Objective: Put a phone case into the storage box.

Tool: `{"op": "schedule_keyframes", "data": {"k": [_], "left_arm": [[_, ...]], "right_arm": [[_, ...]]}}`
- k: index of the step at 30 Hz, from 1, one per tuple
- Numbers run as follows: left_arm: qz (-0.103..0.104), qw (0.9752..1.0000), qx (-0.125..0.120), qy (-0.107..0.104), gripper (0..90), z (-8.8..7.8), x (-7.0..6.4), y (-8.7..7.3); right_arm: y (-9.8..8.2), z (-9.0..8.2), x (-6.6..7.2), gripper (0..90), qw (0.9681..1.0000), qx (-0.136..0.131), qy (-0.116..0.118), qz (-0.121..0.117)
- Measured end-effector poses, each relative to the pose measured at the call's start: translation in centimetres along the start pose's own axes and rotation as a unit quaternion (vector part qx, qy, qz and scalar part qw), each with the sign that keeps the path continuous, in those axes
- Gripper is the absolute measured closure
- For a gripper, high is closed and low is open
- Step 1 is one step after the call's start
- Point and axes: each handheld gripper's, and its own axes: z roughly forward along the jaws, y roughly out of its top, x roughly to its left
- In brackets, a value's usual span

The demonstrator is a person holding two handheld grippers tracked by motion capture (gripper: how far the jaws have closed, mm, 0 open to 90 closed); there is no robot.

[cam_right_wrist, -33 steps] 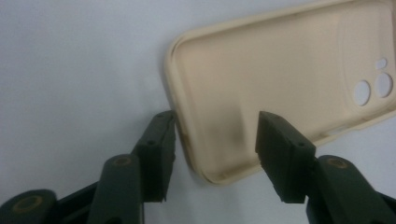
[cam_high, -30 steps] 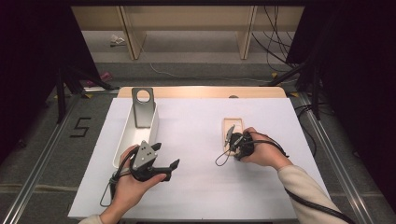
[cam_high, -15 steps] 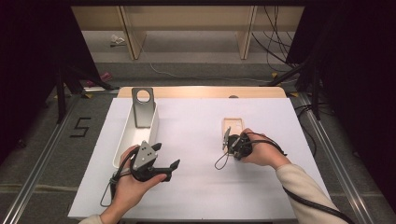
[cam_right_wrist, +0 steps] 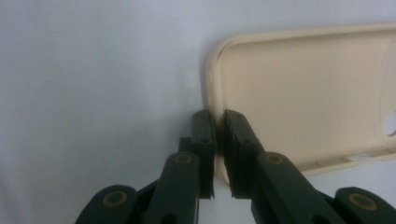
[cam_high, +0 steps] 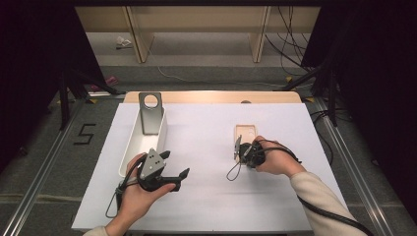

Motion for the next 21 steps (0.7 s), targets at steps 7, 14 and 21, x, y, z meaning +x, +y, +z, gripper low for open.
{"op": "schedule_keyframes", "data": {"k": [7,14,21], "left_arm": [[0.002,1.0000,0.001,0.001,16.2,0.0,0.0,0.0],[0.002,1.0000,0.001,0.002,16.2,0.0,0.0,0.0],[0.003,1.0000,0.001,0.002,16.3,0.0,0.0,0.0]], "right_arm": [[-0.2,0.0,0.1,85.8,1.0000,-0.009,-0.005,0.000],[-0.8,-0.6,-0.1,86.1,0.9994,-0.032,-0.013,0.008],[-1.4,-1.3,-0.1,87.4,0.9975,-0.063,-0.022,0.022]]}}
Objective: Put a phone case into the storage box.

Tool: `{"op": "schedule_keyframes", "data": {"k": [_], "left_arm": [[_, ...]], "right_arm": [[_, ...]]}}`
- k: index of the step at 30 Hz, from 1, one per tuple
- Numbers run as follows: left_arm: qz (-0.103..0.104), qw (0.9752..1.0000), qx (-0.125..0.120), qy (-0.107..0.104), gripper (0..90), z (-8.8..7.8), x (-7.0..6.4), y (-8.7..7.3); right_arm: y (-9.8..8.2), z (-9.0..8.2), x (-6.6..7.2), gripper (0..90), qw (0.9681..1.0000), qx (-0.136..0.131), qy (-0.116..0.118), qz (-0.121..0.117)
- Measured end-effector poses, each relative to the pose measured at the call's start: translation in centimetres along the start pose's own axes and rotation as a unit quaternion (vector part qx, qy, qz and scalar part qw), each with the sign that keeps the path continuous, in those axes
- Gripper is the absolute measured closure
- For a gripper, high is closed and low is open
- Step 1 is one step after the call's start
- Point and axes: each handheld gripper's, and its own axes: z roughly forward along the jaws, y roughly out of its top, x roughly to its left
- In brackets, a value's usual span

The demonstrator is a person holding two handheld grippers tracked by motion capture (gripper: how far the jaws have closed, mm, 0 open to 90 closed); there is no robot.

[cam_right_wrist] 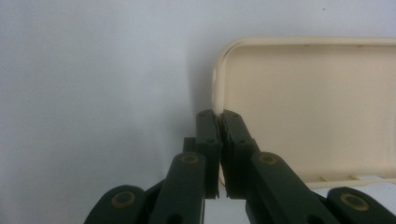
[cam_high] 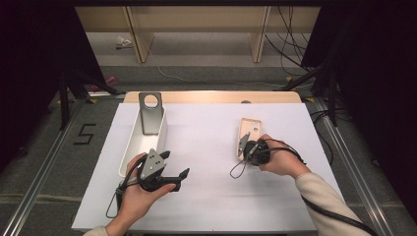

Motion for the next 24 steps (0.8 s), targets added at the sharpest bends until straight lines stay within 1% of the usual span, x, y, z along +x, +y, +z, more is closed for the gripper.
{"op": "schedule_keyframes", "data": {"k": [4,6,9,10,11,12,13,14,15,18,20,24], "left_arm": [[-0.001,1.0000,0.000,0.000,16.3,0.0,0.0,0.0],[-0.001,1.0000,0.000,0.001,16.3,0.0,0.1,0.0],[-0.003,1.0000,-0.001,0.001,16.3,0.0,0.1,0.0],[-0.003,1.0000,-0.002,0.001,16.3,0.0,0.1,0.0],[-0.003,1.0000,-0.002,0.002,16.3,0.0,0.1,0.0],[-0.003,1.0000,-0.002,0.002,16.3,-0.1,0.1,0.0],[-0.004,1.0000,-0.003,0.002,16.4,-0.1,0.1,0.0],[-0.004,1.0000,-0.003,0.002,16.3,-0.1,0.1,0.0],[-0.004,1.0000,-0.003,0.002,16.3,-0.1,0.1,0.0],[-0.005,1.0000,-0.003,0.002,16.5,-0.1,0.1,0.0],[-0.006,1.0000,-0.004,0.002,16.5,-0.1,0.1,0.0],[-0.006,1.0000,-0.004,0.002,16.8,0.0,0.1,0.0]], "right_arm": [[-0.3,-0.6,0.1,87.6,0.9997,-0.019,-0.002,0.017],[-0.5,-0.9,0.2,87.6,0.9994,-0.029,-0.001,0.019],[-0.8,-1.3,0.4,87.5,0.9985,-0.046,0.002,0.031],[-0.9,-1.5,0.4,87.5,0.9981,-0.054,0.004,0.027],[-0.9,-1.7,0.6,87.5,0.9977,-0.057,0.004,0.035],[-0.9,-1.8,0.7,87.6,0.9971,-0.068,0.006,0.033],[-0.8,-1.9,0.7,87.6,0.9969,-0.071,0.004,0.033],[-0.8,-2.2,1.0,87.5,0.9963,-0.077,0.005,0.039],[-0.8,-2.3,1.0,87.5,0.9956,-0.086,0.006,0.037],[-0.7,-2.8,1.4,87.6,0.9935,-0.106,0.010,0.041],[-0.7,-3.1,1.7,87.6,0.9923,-0.116,0.013,0.042],[-0.7,-3.4,2.3,87.6,0.9906,-0.130,0.017,0.040]]}}
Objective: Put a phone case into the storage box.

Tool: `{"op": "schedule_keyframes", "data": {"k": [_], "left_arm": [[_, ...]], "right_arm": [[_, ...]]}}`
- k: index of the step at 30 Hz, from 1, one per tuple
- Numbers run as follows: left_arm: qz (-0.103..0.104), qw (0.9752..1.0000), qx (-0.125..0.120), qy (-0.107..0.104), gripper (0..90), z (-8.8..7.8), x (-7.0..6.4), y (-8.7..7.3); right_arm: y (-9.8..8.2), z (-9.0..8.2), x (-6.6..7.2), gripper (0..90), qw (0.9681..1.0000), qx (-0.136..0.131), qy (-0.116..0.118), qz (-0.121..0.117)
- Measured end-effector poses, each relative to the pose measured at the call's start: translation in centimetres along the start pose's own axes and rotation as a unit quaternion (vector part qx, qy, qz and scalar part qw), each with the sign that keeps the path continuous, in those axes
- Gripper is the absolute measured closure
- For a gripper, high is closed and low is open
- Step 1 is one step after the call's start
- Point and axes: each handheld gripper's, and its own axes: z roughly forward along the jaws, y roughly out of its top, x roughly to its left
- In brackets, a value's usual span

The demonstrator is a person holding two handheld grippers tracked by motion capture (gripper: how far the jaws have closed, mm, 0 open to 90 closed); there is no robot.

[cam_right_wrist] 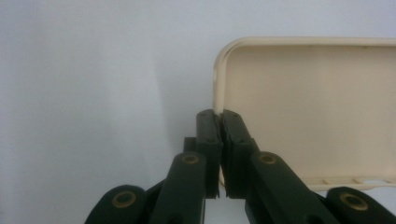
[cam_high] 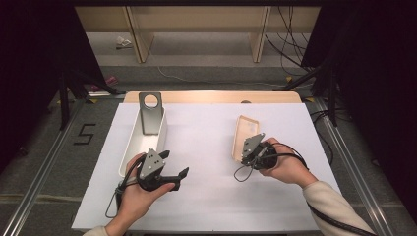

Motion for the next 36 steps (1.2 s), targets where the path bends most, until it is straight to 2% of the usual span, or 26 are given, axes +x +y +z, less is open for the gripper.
{"op": "schedule_keyframes", "data": {"k": [11,20,28,36], "left_arm": [[-0.003,1.0000,-0.001,-0.001,17.0,0.0,0.0,0.1],[-0.004,1.0000,-0.001,0.000,17.0,0.1,0.1,0.1],[-0.006,1.0000,-0.001,-0.001,17.1,0.2,0.1,0.1],[-0.013,0.9999,0.000,-0.009,17.9,1.0,0.0,1.2]], "right_arm": [[-0.4,-0.8,1.6,87.6,0.9996,-0.025,0.016,0.000],[-0.4,-1.4,3.1,87.6,0.9987,-0.043,0.024,-0.013],[-0.4,-1.6,3.7,87.6,0.9978,-0.056,0.032,-0.016],[-0.1,-1.6,4.5,87.6,0.9971,-0.063,0.033,-0.028]]}}
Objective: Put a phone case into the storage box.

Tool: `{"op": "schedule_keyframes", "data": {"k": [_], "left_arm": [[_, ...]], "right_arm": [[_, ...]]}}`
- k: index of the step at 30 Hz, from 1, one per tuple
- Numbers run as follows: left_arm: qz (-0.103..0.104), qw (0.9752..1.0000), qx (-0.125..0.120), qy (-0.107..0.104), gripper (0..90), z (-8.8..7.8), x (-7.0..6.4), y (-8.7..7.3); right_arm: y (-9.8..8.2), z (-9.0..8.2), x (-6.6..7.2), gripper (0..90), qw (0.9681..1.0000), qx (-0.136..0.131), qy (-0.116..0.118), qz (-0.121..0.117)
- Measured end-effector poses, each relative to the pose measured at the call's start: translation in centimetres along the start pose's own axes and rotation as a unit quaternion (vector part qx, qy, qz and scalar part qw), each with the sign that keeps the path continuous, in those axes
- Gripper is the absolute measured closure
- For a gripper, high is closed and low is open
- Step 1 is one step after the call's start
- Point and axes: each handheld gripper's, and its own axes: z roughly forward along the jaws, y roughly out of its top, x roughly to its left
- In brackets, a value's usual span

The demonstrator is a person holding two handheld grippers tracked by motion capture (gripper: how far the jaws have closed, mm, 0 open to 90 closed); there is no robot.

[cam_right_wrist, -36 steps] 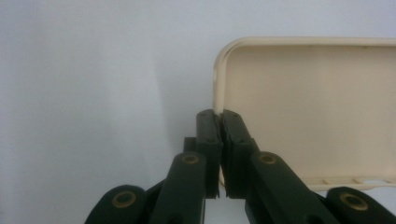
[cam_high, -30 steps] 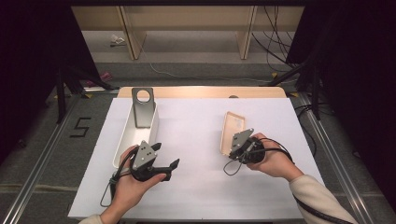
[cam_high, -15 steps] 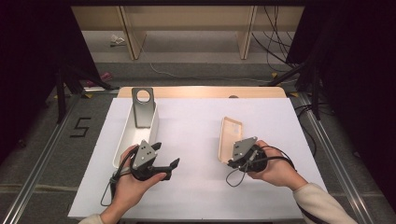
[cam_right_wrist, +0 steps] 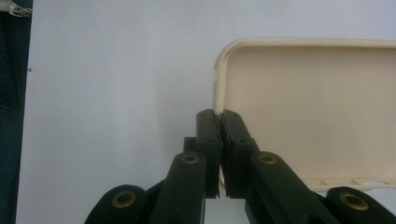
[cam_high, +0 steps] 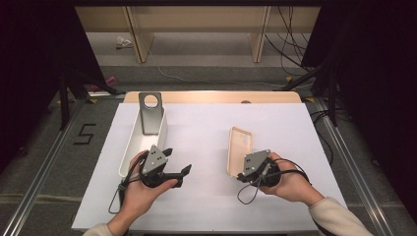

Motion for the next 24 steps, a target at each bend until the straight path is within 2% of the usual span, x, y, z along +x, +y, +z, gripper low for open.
{"op": "schedule_keyframes", "data": {"k": [3,9,17,21,24], "left_arm": [[-0.010,0.9999,0.001,-0.006,18.2,0.5,0.1,0.9],[-0.012,0.9998,0.002,-0.018,18.0,2.5,0.3,2.8],[-0.013,0.9990,0.023,-0.035,18.1,5.1,0.1,4.5],[-0.026,0.9976,0.041,-0.049,19.2,6.8,0.0,5.2],[-0.025,0.9969,0.049,-0.056,20.1,7.9,-0.3,5.5]], "right_arm": [[0.2,0.0,0.2,87.6,1.0000,-0.002,0.001,-0.003],[0.6,0.0,0.5,87.6,1.0000,-0.005,0.000,-0.008],[0.9,0.1,0.6,87.6,0.9999,-0.007,0.004,-0.010],[1.0,0.3,0.7,87.6,0.9999,-0.004,0.003,-0.016],[1.1,0.4,0.8,87.6,0.9998,-0.003,0.005,-0.017]]}}
